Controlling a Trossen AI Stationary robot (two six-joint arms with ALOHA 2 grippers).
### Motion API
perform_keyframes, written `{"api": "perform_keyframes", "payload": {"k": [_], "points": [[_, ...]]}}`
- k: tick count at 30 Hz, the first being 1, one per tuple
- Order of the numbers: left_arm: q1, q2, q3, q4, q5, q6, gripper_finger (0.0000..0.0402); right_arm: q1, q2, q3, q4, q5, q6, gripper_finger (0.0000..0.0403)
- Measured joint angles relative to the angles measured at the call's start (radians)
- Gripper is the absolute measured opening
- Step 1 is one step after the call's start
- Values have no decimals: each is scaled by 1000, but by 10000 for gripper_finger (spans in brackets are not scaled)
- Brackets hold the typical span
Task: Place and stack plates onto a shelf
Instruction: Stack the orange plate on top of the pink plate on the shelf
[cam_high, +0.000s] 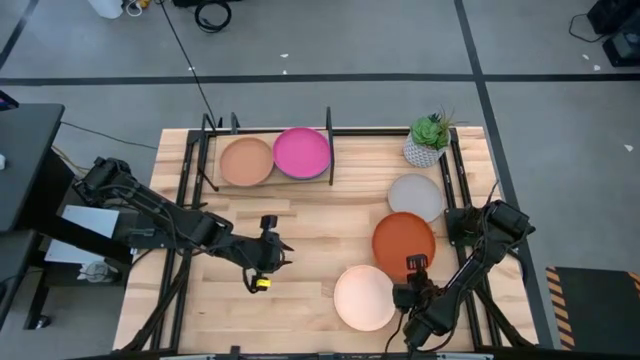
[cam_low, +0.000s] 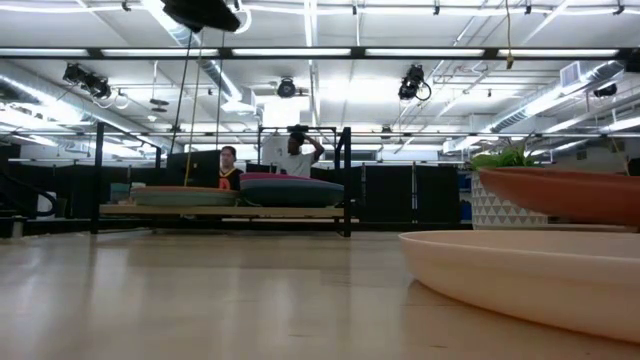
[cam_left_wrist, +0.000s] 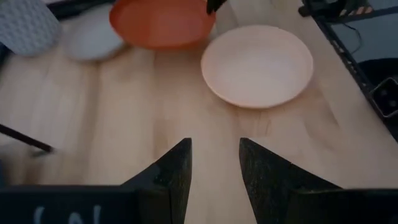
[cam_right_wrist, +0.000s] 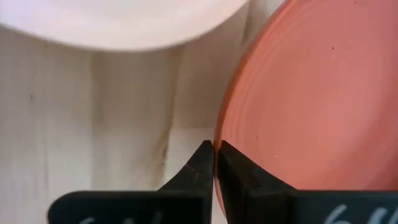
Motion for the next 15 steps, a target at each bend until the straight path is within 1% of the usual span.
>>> {"api": "perform_keyframes", "payload": {"k": [4,7,12,15], "points": [[-5,0,18,2,-63,71,140,-33,0,43,-37,67,-108,13],[1,0,18,-12,-71,122,140,-73,0,69,-23,107,-216,15],[15,1,18,-40,-69,219,140,-177,-1,116,64,110,-437,19],[17,6,18,-64,-61,317,141,-247,-1,157,138,77,-575,17]]}}
